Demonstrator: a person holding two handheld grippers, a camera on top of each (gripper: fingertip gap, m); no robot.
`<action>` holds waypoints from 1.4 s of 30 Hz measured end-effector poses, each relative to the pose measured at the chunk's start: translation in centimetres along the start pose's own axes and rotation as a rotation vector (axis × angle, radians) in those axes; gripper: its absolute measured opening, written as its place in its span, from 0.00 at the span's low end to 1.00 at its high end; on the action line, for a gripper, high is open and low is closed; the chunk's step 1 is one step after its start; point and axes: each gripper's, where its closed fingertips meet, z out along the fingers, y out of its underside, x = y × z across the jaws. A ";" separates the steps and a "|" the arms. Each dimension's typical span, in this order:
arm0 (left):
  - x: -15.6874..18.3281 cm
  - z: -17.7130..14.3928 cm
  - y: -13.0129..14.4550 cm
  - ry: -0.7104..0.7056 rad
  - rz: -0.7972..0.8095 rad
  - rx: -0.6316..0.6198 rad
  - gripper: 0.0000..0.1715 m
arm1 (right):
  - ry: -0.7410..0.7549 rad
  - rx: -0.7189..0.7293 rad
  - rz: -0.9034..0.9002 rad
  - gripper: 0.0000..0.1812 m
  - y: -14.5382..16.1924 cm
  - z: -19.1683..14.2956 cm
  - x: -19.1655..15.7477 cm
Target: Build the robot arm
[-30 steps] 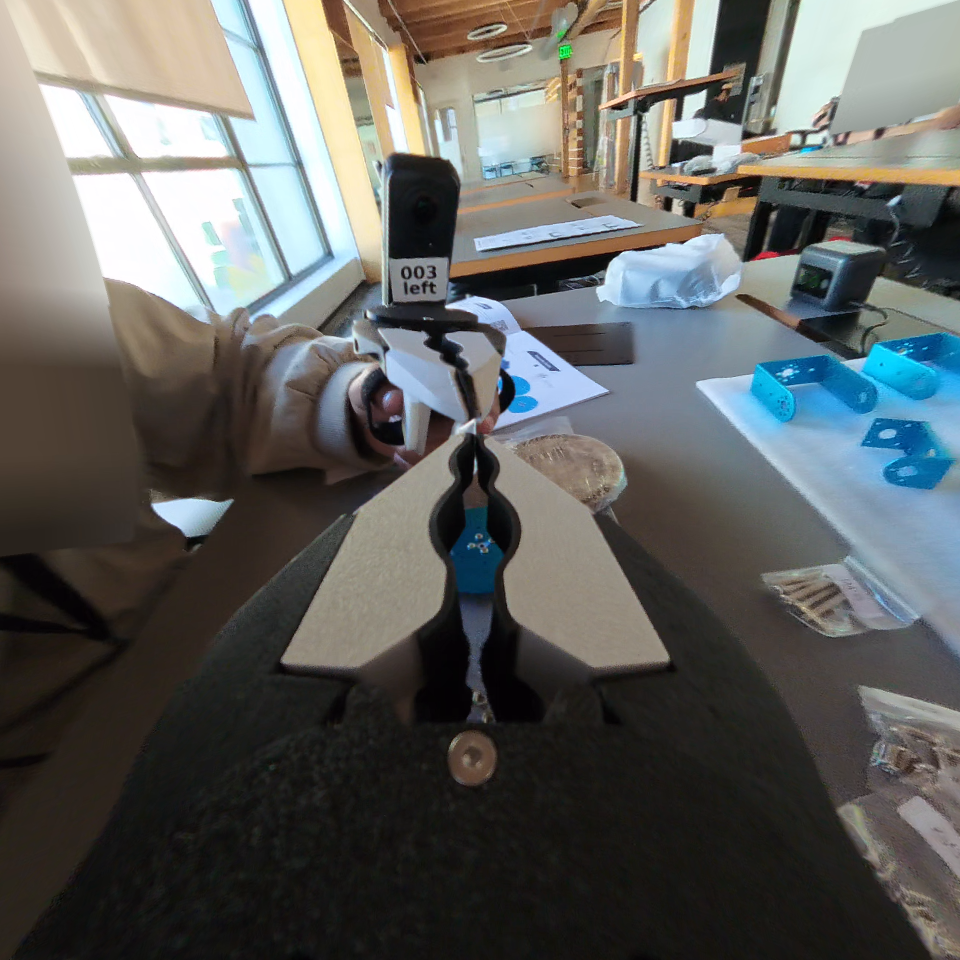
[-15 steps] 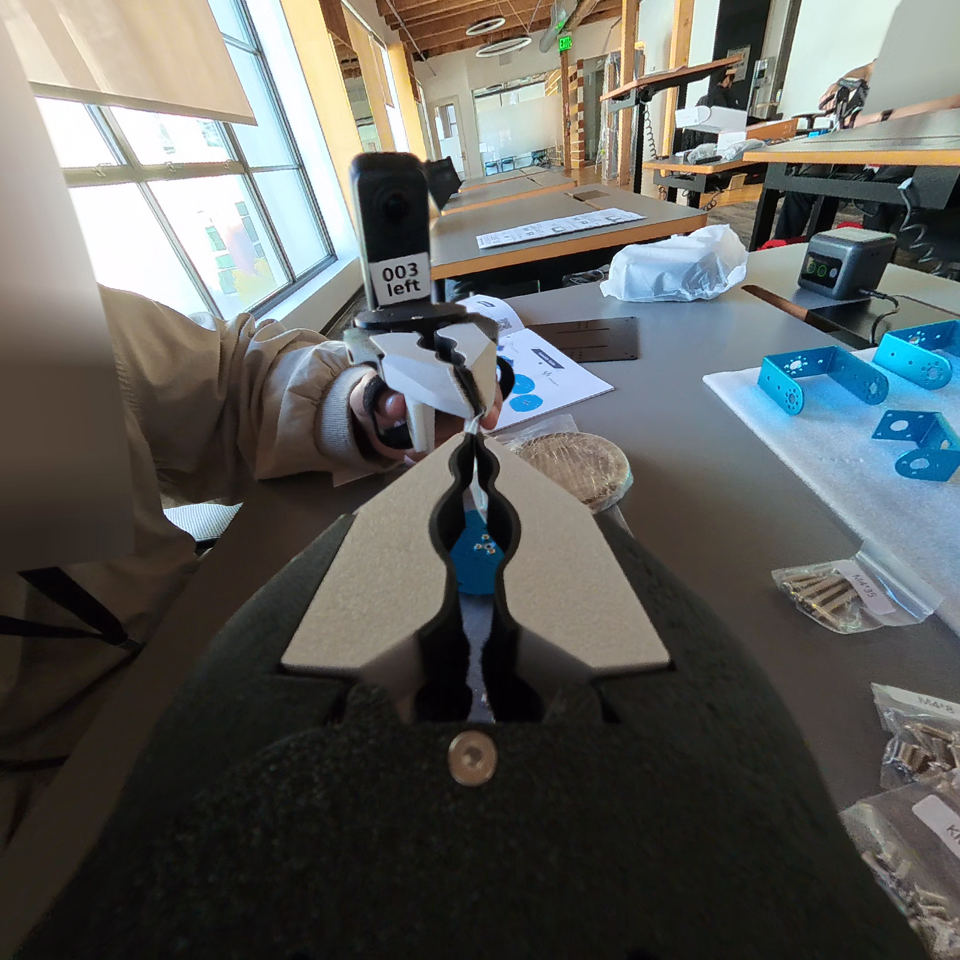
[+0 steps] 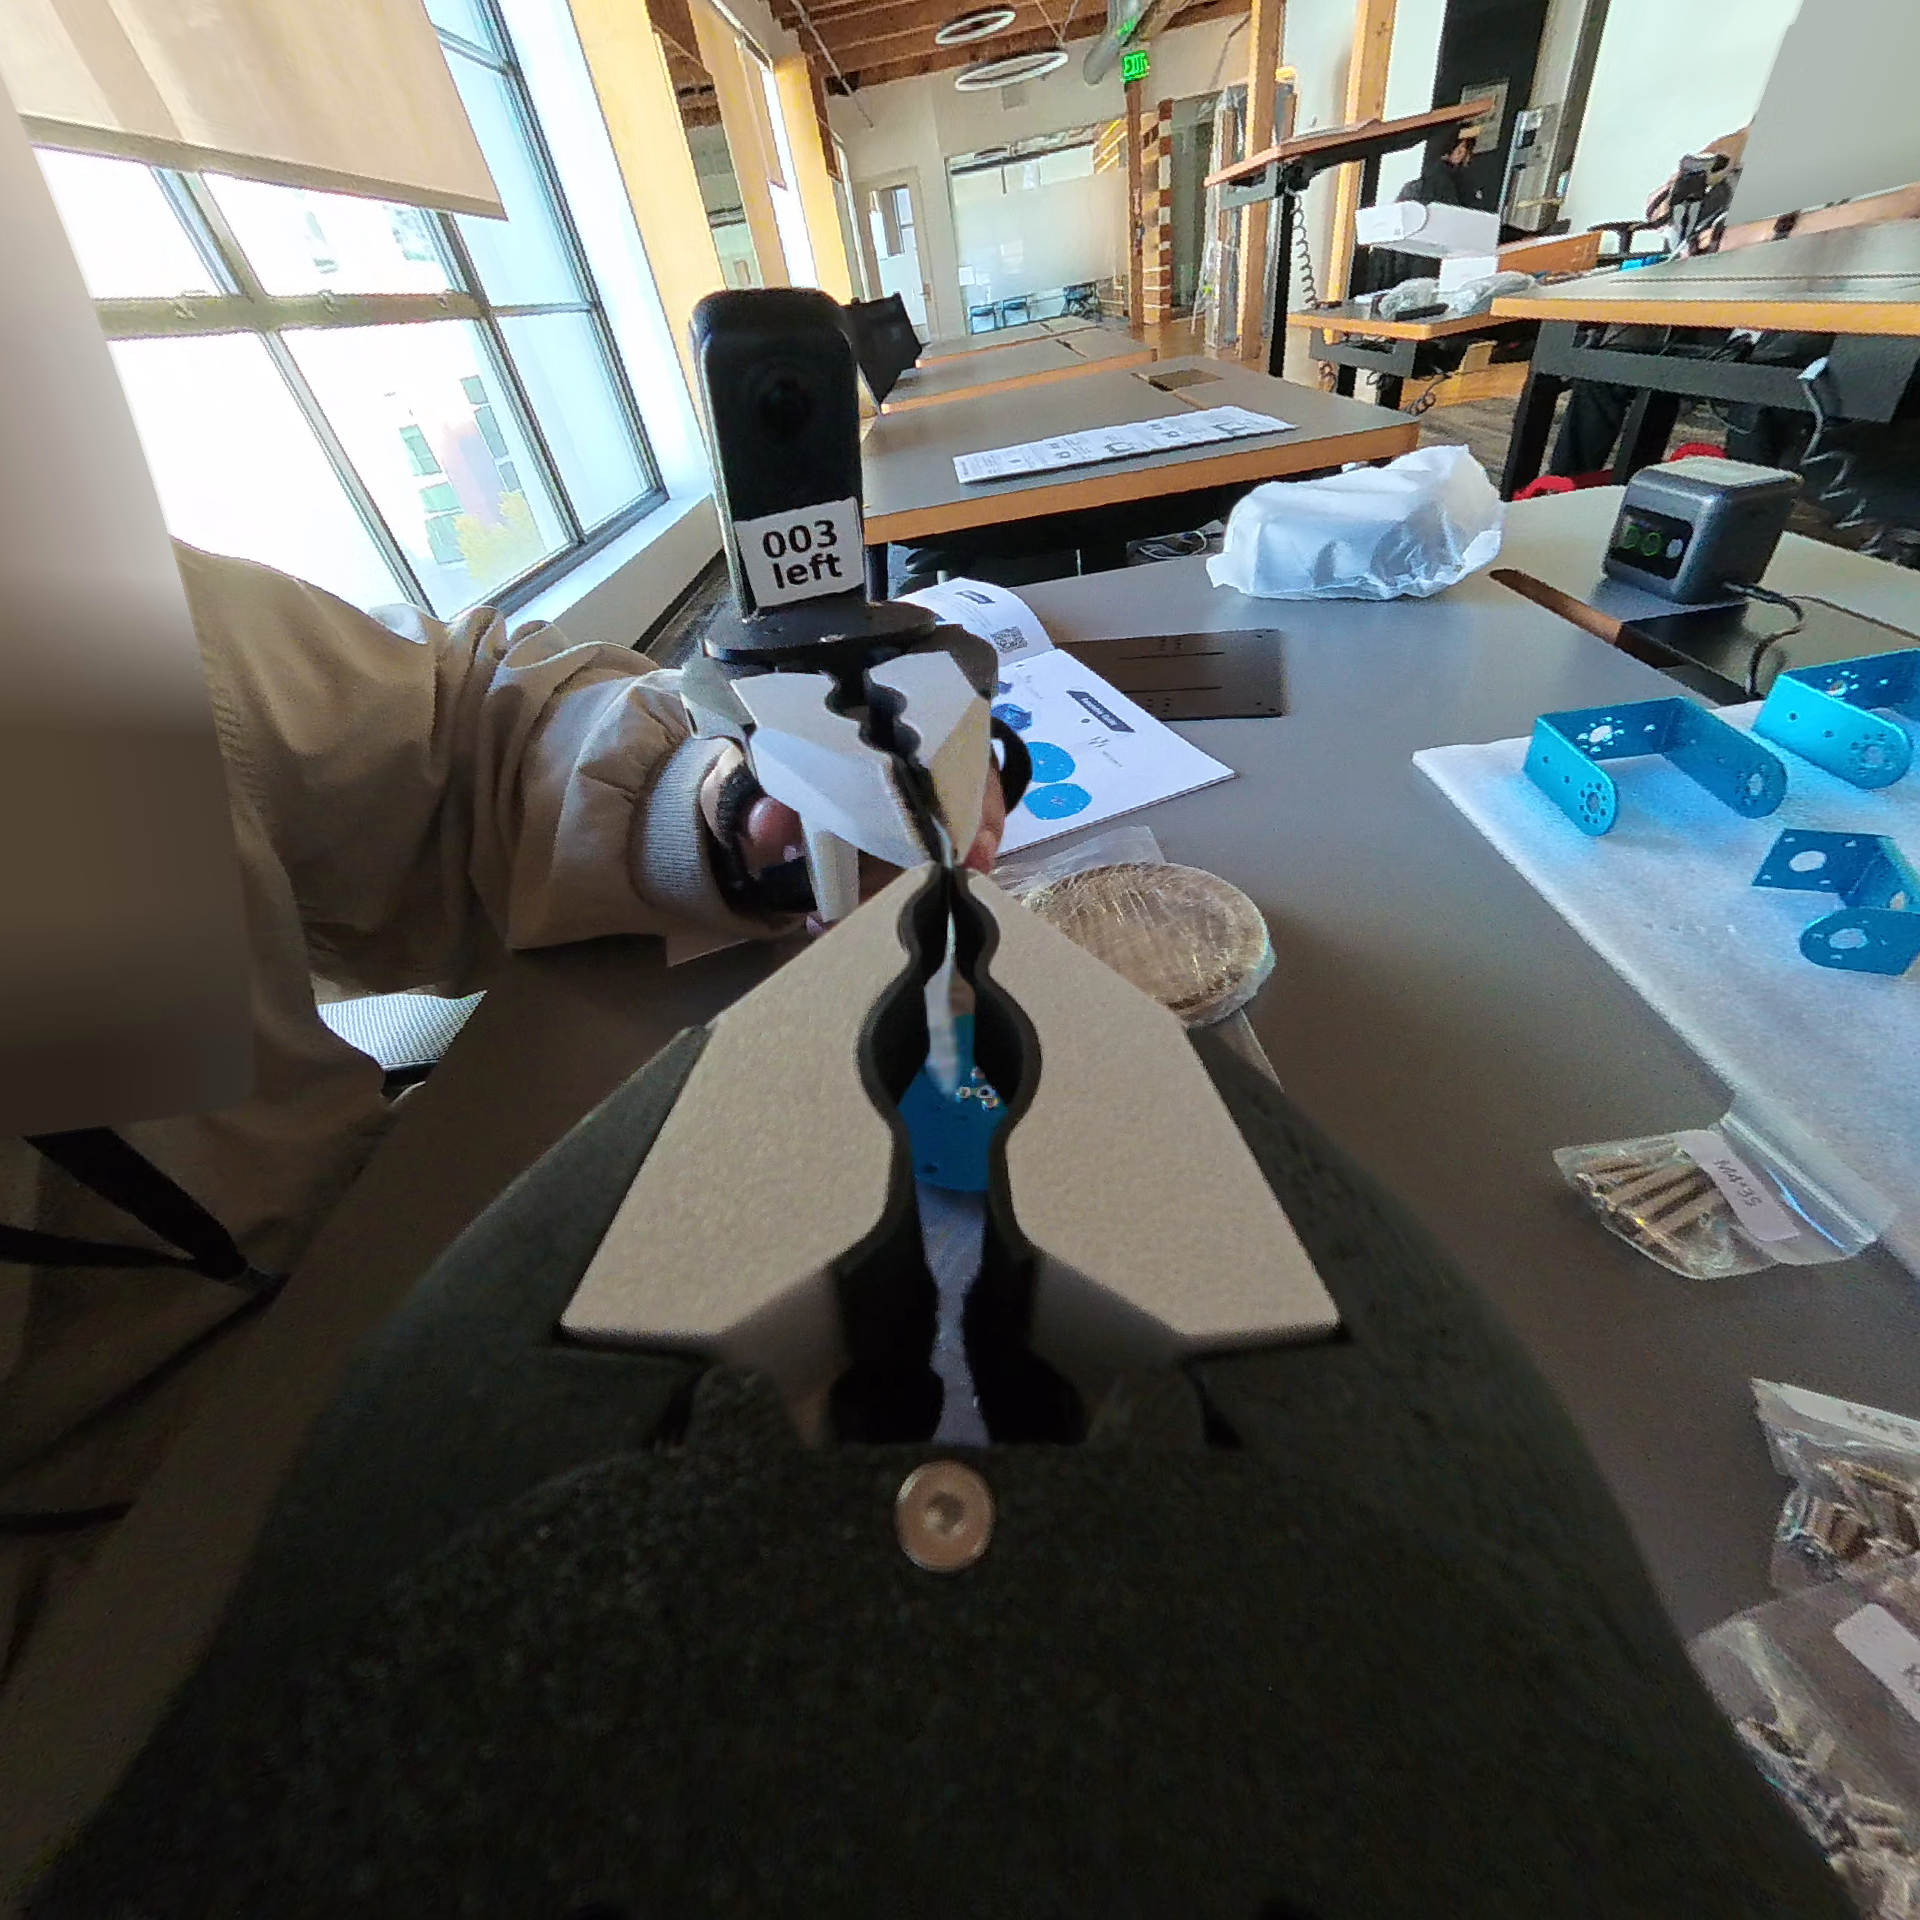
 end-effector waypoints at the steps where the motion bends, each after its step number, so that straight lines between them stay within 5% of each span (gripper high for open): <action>1: 0.0 0.0 0.0 -0.001 -0.001 -0.001 0.00 | 0.002 -0.002 -0.003 0.00 0.0 0.0 0.0; 42: -0.2 0.0 0.2 -0.018 0.060 -0.024 0.00 | -0.010 -0.013 0.000 0.00 0.0 -0.1 0.2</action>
